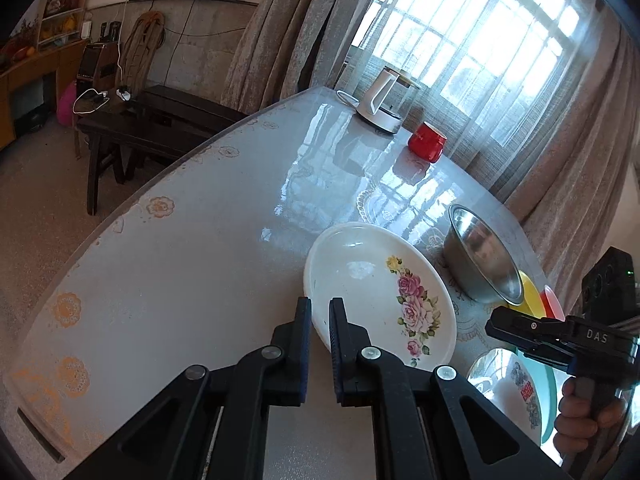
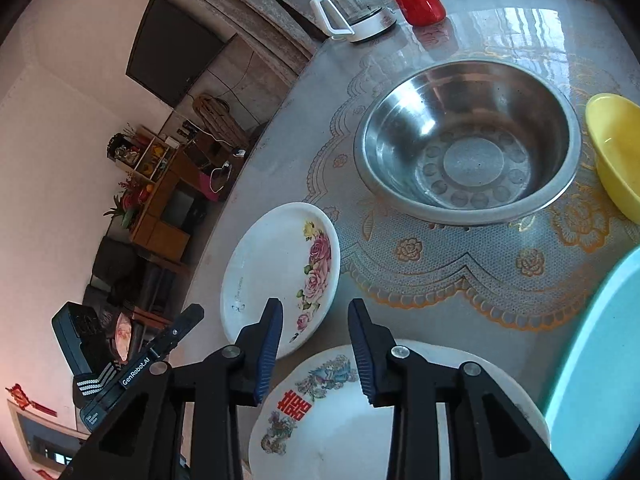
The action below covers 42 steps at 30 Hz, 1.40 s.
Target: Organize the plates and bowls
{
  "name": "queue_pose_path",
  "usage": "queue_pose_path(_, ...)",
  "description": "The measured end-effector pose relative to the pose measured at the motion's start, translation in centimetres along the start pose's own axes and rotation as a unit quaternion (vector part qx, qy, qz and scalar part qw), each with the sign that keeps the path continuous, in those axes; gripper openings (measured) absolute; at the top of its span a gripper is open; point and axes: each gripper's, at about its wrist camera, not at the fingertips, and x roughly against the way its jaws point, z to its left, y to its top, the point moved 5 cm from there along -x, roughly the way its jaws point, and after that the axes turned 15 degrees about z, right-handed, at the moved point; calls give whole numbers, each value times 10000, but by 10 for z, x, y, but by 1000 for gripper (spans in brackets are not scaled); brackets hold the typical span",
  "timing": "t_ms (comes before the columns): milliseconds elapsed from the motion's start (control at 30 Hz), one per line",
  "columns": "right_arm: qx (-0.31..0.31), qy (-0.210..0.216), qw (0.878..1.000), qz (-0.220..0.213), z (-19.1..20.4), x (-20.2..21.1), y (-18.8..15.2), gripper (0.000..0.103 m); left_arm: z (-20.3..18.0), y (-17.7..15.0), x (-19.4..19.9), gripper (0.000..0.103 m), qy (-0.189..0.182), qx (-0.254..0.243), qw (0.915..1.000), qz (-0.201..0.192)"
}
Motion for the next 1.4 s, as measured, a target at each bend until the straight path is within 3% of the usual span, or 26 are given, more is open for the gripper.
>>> queue_pose_path(433,-156,-519,9977,397,-5,-51,31,27,4,20,-42,10,-107,77,9994,325)
queue_pose_path(667,250,-804,9953,468,7,-59,32,21,-1,19,-54,12,158,-1,9993,352)
queue_pose_path(1100,351,-550,9978,61,10,-20,13,21,-23,7,-22,12,107,-259,9995,154)
queue_pose_path(1400,111,-402,9982,-425,-14,38,-21,21,-82,-9,-4,12,0,-888,9960,50)
